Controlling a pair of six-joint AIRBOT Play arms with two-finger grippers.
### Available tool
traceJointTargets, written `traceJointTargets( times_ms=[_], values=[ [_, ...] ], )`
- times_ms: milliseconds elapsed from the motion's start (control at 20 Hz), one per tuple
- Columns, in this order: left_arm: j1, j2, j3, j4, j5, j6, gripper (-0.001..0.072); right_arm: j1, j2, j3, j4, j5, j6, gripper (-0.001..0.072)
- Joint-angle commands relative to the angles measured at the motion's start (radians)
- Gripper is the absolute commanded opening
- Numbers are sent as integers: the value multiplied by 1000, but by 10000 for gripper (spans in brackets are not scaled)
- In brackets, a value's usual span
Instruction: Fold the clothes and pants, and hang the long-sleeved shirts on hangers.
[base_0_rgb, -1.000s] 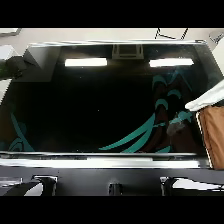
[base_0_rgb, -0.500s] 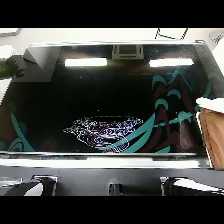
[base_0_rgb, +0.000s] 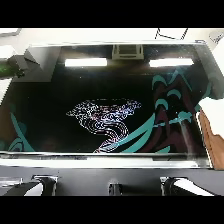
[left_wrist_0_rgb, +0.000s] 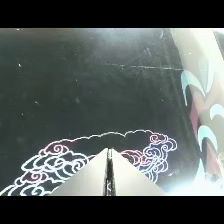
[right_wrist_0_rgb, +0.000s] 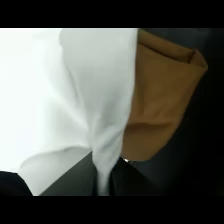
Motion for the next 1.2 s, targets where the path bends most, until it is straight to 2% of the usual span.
traceJointTargets(
  times_ms=[0, 150, 200, 250, 300, 400, 500, 550, 600, 700, 750, 800, 850, 900, 950, 1000, 1050, 1150],
  values=[
    [-7, 0, 0, 0, 0, 0, 23, -1, 42, -234, -98, -72, -23, 42],
    [-7, 0, 0, 0, -2, -1, 23, 0, 42, -306, -155, -128, -21, 50],
    [-7, 0, 0, 0, -2, -1, 23, 0, 42, -310, -142, -144, -10, 205],
    [-7, 0, 0, 0, -1, -1, 23, 0, 42, -307, -124, -162, -12, 519],
    [-6, 0, 0, 0, 2, -1, 23, 1, 42, -291, -100, -183, -47, 717],
    [-7, 0, 15, -1, 21, -16, 22, 1, 42, -175, -27, -217, -136, 710],
    [-17, -1, 64, 24, 99, -14, 20, 27, 42, 35, 103, -367, -239, 710],
    [-42, -6, 95, 119, 158, -11, 18, 82, 42, 161, 138, -475, -313, 710],
    [-76, -23, 133, 305, 185, -34, 18, 160, 42, 266, 143, -581, -347, 710],
    [-153, -97, 197, 734, 118, -233, 19, 376, 42, 399, 145, -737, -344, 701],
    [-172, -130, 200, 828, 61, -265, 20, 502, 42, 418, 144, -751, -284, 674],
    [-177, -171, 199, 837, -14, -272, 25, 627, 37, 416, 145, -707, -185, 669],
    [-177, -208, 193, 808, -96, -272, 131, 735, 14, 416, 144, -610, -92, 669],
    [-177, -250, 180, 768, -203, -299, 499, 831, -26, 408, 144, -497, -55, 674],
    [-177, -289, 154, 720, -330, -326, 705, 918, -79, 391, 151, -361, -52, 679],
    [-177, -314, 111, 666, -412, -280, 710, 985, -132, 369, 163, -255, -68, 676],
    [-181, -309, 42, 623, -407, -249, 710, 1047, -188, 344, 163, -167, -114, 673],
    [-188, -215, -129, 628, -252, -227, 709, 1141, -244, 292, 128, -105, -180, 673]
  ],
)
